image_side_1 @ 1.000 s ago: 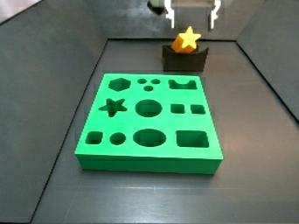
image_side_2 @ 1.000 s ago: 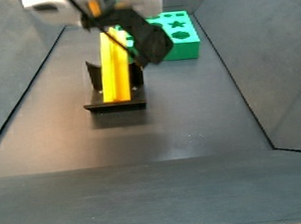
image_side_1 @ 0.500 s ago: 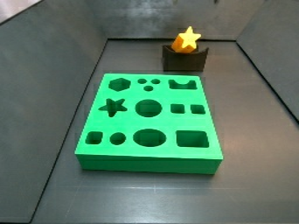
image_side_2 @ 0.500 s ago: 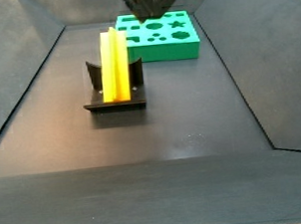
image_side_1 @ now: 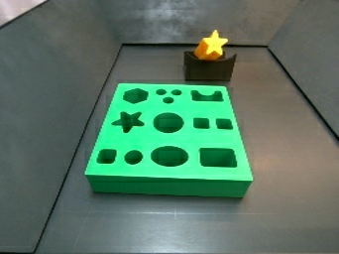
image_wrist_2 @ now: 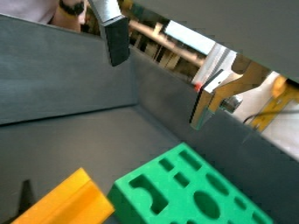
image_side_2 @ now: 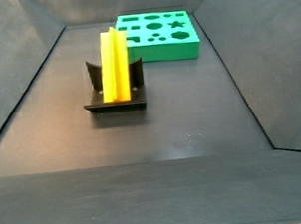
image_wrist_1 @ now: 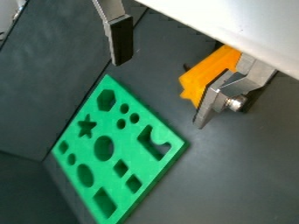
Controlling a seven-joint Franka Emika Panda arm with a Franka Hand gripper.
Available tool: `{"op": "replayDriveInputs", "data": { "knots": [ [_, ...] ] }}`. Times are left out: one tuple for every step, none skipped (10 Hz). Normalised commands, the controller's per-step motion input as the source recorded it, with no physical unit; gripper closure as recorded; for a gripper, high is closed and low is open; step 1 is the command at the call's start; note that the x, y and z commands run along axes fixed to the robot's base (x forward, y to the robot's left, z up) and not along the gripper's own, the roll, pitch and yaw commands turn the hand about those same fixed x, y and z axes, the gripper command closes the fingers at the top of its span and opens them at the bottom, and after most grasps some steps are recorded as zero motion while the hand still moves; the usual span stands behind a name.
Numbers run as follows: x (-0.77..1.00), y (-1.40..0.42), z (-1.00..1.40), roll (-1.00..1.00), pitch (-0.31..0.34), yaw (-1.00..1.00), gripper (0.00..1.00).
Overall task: Pick up the star object. Move up. Place the star object on the fixture. Regrasp the star object. Move to above the board. Insert the star object.
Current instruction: Regrasp the star object.
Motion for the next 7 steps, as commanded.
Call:
{"op": "replayDriveInputs", "data": {
  "knots": [
    [0.00, -0.07, 0.05, 1.00, 0.066, 0.02, 0.00],
    [-0.01, -0.05, 0.04, 1.00, 0.064, 0.02, 0.00],
    [-0.01, -0.04, 0.02, 1.00, 0.061, 0.02, 0.00],
    [-0.01, -0.03, 0.02, 1.00, 0.059, 0.02, 0.00],
    [-0.01, -0.03, 0.01, 1.00, 0.056, 0.02, 0.00],
    [0.00, -0.02, 0.01, 1.00, 0.055, 0.02, 0.00],
    [0.01, -0.02, 0.01, 1.00, 0.052, 0.02, 0.00]
  ]
}}
